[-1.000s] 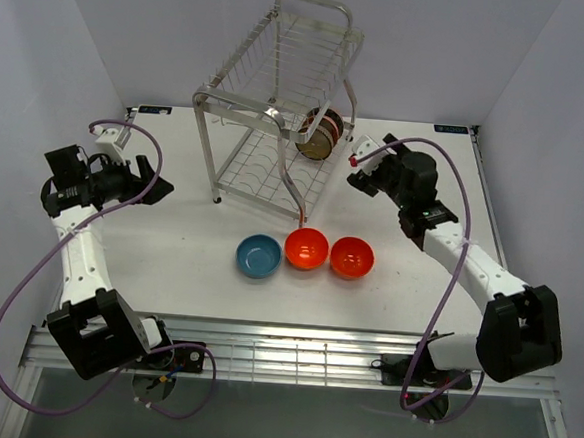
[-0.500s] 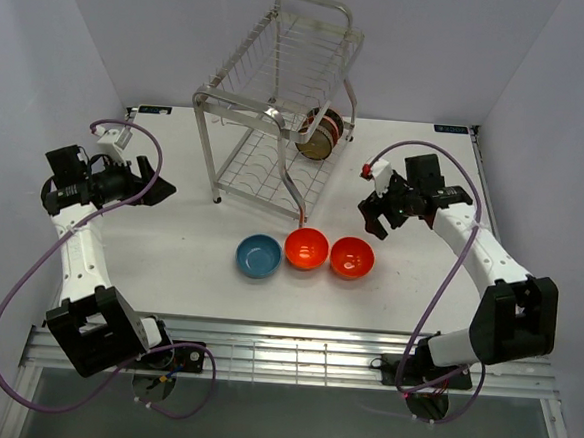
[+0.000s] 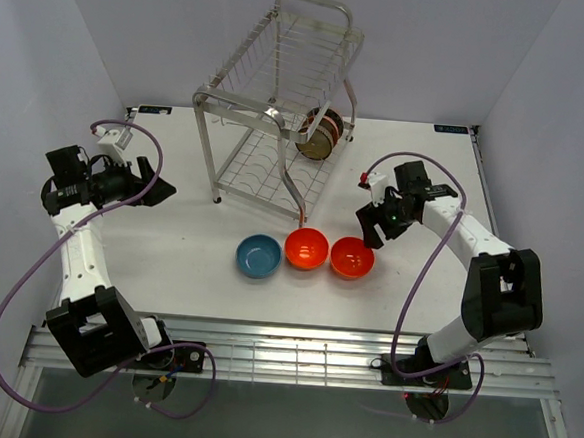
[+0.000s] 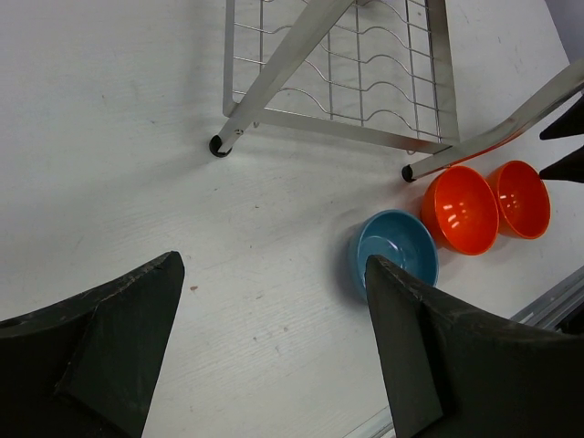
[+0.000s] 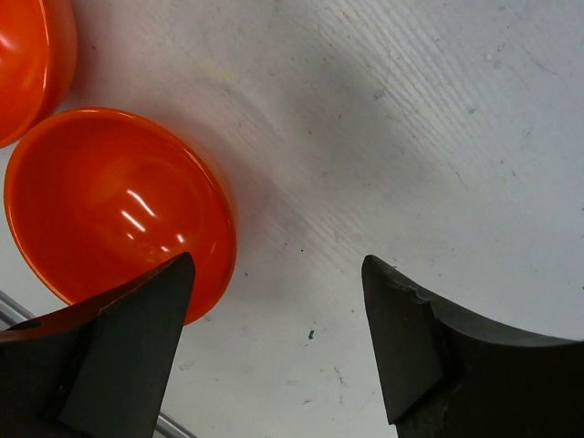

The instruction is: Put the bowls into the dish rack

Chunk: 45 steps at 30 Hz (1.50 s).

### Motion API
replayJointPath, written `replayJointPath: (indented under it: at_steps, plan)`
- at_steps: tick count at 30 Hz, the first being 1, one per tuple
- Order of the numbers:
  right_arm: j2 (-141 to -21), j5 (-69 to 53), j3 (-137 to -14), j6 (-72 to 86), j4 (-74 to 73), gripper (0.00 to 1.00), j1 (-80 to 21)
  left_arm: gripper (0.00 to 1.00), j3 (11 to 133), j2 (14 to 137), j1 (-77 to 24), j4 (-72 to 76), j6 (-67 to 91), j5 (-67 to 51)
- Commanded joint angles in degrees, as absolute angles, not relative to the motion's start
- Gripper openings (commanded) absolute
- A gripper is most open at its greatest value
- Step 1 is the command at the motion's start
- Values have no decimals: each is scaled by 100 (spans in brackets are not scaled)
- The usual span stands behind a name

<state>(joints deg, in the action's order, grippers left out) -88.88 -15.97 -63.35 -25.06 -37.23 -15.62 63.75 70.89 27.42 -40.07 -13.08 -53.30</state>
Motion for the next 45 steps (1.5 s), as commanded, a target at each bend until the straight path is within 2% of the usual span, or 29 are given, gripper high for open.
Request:
replayJointPath:
  at_steps: [1, 8, 11, 15, 17, 20, 21, 23, 24, 31, 37, 41, 45]
  plan:
    - [-8894, -1556, -6153, -2452, -3735, 79, -1608, 91, 6390, 7066, 2769, -4008, -1433, -5449]
    - [-8930, -1441, -5854, -2312, -3481, 73, -1846, 90, 6346, 7137, 2769, -3990, -1424, -5502]
    - [-8982, -1503, -5783, -2233, -3428, 65, -1933, 89, 6319, 7163, 2768, -3964, -1398, -5528]
    - [-9070, -1521, -5722, -2118, -3366, 62, -2013, 89, 6346, 7189, 2769, -3929, -1371, -5528]
    - [-9114, -1521, -5722, -2048, -3331, 56, -2030, 89, 6363, 7190, 2769, -3937, -1362, -5537]
    - [-9123, -1494, -5792, -1995, -3340, 39, -2030, 89, 6381, 7190, 2769, -3929, -1362, -5528]
    - [-9114, -1503, -5818, -1978, -3366, 26, -2030, 89, 6381, 7189, 2769, -3937, -1362, -5528]
    - [-9053, -1512, -5880, -1951, -3366, 10, -2030, 88, 6381, 7189, 2769, -3929, -1354, -5537]
    - [-9009, -1477, -5906, -1925, -3366, 8, -2030, 88, 6372, 7189, 2769, -3929, -1336, -5537]
    - [-8184, -766, -6037, -1881, -2419, 8, -2030, 90, 6425, 7154, 2769, -3902, -1301, -5537]
    - [-8121, 113, -6416, -1881, -1373, 8, -2039, 90, 6504, 7163, 2769, -3841, -1222, -5528]
    - [-8069, 781, -6329, -1583, -214, 8, -2100, 90, 6486, 7189, 2769, -3753, -1108, -5528]
    - [-7998, 1843, -5863, -1809, 2041, 8, -2407, 90, 6469, 7207, 2769, -3683, -1020, -5563]
